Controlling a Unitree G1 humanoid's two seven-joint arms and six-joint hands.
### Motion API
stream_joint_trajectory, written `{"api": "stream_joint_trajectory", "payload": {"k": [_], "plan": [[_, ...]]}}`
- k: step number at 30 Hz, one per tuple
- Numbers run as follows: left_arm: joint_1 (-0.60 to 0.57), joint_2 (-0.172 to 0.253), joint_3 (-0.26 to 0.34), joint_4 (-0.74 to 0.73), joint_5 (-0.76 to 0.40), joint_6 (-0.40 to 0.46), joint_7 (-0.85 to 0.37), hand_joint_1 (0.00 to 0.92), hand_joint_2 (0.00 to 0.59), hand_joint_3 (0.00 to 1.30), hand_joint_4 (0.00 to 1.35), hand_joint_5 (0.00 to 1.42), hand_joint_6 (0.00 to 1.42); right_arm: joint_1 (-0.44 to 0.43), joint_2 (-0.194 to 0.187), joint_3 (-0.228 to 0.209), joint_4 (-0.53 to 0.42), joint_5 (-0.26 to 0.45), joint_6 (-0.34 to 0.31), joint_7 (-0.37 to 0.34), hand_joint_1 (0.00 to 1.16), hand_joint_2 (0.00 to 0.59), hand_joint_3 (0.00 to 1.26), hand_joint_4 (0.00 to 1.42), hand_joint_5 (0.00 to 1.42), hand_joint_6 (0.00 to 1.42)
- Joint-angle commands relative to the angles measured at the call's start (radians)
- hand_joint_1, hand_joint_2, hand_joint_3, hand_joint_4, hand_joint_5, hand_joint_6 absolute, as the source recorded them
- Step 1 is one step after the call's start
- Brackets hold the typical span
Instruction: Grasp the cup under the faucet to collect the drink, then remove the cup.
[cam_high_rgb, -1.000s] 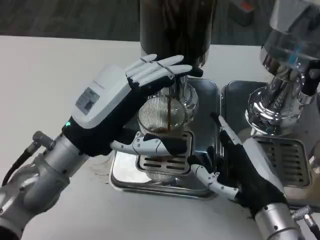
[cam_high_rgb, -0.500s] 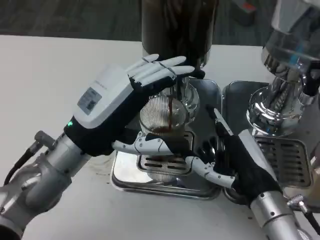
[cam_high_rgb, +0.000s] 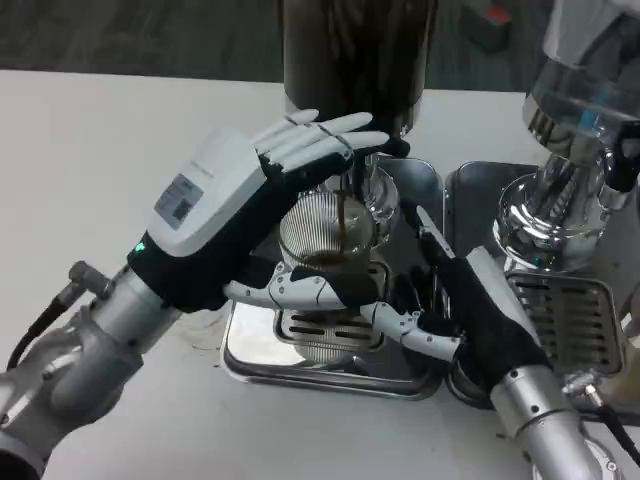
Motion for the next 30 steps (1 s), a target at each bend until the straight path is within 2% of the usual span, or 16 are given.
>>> {"api": "stream_joint_trajectory", "payload": {"k": [1,20,26,30], "plan": [[0.014,0.008,-0.026,-0.008,0.022,-0.010,-0.025,0.000,0.117,0.30,0.19,0.39,0.21,-0.030,0.003,-0.004,0.026,0.008,-0.020,0.010,0.66,0.257,0.00,0.00,0.00,0.00],[0.027,0.020,-0.018,-0.040,0.045,0.021,0.007,0.000,0.122,0.30,0.20,0.39,0.19,-0.069,0.012,0.012,0.069,-0.007,-0.040,0.028,0.66,0.255,0.00,0.00,0.00,0.00],[0.042,0.028,0.011,-0.065,0.030,0.041,0.030,0.000,0.124,0.23,0.14,0.33,0.15,-0.072,0.013,0.009,0.072,-0.003,-0.043,0.026,0.65,0.261,0.00,0.00,0.00,0.00],[0.048,0.030,0.054,-0.081,0.014,0.045,0.059,0.000,0.131,0.22,0.14,0.32,0.14,-0.075,0.013,0.007,0.075,0.001,-0.044,0.025,0.65,0.263,0.00,0.00,0.00,0.00]]}}
